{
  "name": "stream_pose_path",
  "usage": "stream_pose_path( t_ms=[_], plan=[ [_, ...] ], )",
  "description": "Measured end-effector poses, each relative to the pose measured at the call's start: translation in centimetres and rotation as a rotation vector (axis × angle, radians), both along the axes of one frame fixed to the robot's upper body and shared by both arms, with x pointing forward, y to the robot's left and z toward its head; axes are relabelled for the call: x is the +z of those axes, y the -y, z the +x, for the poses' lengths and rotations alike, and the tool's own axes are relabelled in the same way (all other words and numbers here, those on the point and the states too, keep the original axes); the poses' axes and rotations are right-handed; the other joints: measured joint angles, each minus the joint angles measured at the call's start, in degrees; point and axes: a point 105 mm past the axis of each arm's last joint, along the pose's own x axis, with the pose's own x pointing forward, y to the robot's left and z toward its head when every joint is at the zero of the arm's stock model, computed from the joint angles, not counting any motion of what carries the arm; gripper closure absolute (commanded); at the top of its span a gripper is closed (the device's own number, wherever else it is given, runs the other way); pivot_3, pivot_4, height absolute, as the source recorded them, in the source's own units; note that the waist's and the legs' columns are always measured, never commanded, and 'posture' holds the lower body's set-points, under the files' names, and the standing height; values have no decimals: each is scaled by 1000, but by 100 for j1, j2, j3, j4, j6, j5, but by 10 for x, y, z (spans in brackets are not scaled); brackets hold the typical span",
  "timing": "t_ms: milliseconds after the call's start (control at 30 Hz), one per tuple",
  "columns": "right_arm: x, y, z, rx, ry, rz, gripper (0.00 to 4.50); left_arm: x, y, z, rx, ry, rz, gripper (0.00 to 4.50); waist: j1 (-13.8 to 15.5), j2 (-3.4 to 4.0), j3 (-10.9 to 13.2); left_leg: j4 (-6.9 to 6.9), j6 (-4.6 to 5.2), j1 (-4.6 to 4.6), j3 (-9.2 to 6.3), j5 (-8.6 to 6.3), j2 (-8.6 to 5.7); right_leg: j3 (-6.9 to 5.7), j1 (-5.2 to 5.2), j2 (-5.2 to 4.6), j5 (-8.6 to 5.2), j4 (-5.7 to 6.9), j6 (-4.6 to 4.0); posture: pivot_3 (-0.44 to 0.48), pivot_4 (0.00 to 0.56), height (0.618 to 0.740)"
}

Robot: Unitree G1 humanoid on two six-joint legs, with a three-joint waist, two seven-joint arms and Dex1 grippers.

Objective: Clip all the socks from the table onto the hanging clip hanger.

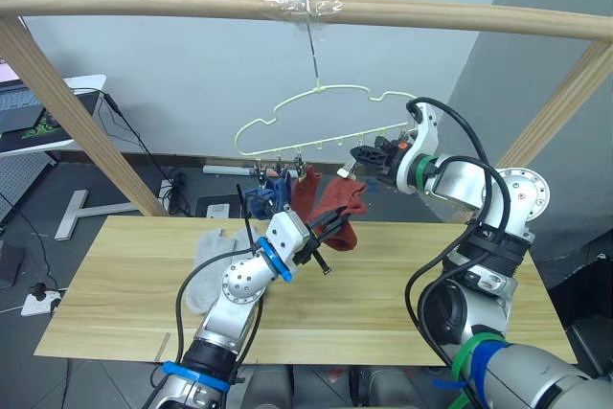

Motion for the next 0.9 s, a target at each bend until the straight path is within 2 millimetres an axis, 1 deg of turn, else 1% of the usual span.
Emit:
stream_pose_path(
  t_ms=[133, 300, 533, 633, 733, 800, 833, 900],
  plan=[
    [2, 2, 0, -14, 4, -1, 4500, 4, 0, 5, 8, 14, -5, 4483, -5, 1, 0, 1, 0, 1, 2, 0, 0, 1, 0, 0, -3, 0, 5, 107, 143, 740],
    [3, 2, 0, -12, 9, 1, 4500, 15, 0, 12, 21, 56, -19, 4483, -8, 1, 1, -1, 0, 0, 0, 0, 0, 0, 0, 1, -4, 0, 7, 104, 143, 740],
    [3, 5, 0, -24, 5, 17, 4500, 14, -2, 12, 21, 57, -11, 4483, -9, 1, 1, 0, 0, -1, 0, 0, 0, 0, 0, 1, -4, -1, 7, 104, 143, 740],
    [3, 6, 0, -28, 4, 32, 3739, 14, -2, 12, 22, 57, -13, 4500, -10, 2, 1, 0, 0, -1, 0, 0, 1, 0, 0, 1, -6, -1, 10, 104, 143, 740],
    [4, 8, 0, -28, 4, 40, 2509, 15, -1, 13, 22, 59, -19, 4500, -17, 3, 3, -1, 0, -1, 0, 0, 1, 1, -1, 2, -6, 0, 10, 104, 143, 740],
    [5, 8, 0, -23, 8, 44, 1742, 17, 0, 13, 21, 62, -22, 4500, -21, 4, 3, -1, 0, -1, 0, 0, 2, 1, -1, 2, -6, 0, 10, 104, 143, 740],
    [5, 8, 0, -21, 10, 45, 1430, 17, 0, 13, 21, 63, -23, 4500, -23, 4, 3, -1, 0, -1, 0, 0, 2, 1, -1, 2, -6, 0, 10, 104, 143, 740],
    [6, 9, 0, -22, 13, 45, 635, 18, 1, 13, 21, 65, -26, 4500, -24, 4, 3, -1, 0, -1, 0, 0, 2, 1, -1, 3, -6, 0, 10, 99, 142, 740]
  ],
)
